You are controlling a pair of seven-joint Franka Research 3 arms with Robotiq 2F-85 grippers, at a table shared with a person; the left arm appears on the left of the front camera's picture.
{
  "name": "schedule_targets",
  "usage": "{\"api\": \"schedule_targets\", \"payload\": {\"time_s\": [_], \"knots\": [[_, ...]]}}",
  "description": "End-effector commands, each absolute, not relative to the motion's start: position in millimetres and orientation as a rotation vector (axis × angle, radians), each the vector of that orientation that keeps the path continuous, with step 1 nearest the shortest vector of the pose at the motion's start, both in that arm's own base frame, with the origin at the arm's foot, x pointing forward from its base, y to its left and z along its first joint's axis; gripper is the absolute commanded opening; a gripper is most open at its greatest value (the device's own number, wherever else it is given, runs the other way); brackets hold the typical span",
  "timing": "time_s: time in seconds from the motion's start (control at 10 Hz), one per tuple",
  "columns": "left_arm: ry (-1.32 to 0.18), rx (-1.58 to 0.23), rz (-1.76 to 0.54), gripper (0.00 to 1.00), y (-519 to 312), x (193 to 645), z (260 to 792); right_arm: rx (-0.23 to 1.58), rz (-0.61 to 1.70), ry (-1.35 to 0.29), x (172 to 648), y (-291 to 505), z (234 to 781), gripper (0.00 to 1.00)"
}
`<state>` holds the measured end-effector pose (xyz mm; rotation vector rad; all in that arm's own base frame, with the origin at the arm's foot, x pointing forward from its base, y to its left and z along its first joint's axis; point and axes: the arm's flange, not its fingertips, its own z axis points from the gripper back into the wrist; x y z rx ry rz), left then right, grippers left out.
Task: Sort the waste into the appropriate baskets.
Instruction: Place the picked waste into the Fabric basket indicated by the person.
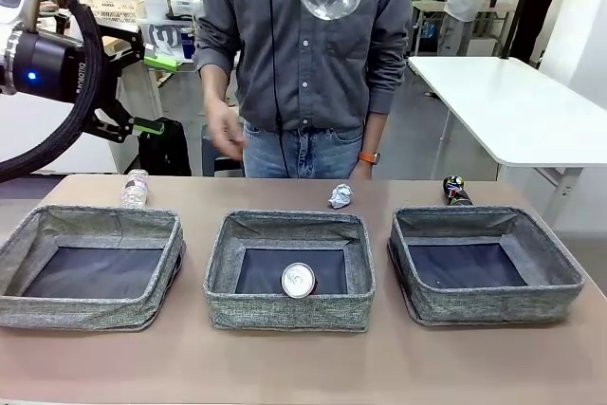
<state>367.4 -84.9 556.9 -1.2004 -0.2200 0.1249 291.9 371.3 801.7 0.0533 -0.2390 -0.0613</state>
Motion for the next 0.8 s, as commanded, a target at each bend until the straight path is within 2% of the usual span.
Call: {"api": "schedule_targets", "payload": {"time_s": [0.0, 0.7], "knots": [[-0.228, -1.203, 0.107, 1.00, -83.7, 367.4, 556.2, 0.061, -0.055, -0.241, 292.0, 370.8, 805.6, 0.58], [-0.228, -1.203, 0.107, 1.00, -83.7, 367.4, 556.2, 0.061, -0.055, -0.241, 292.0, 370.8, 805.6, 0.58]]}}
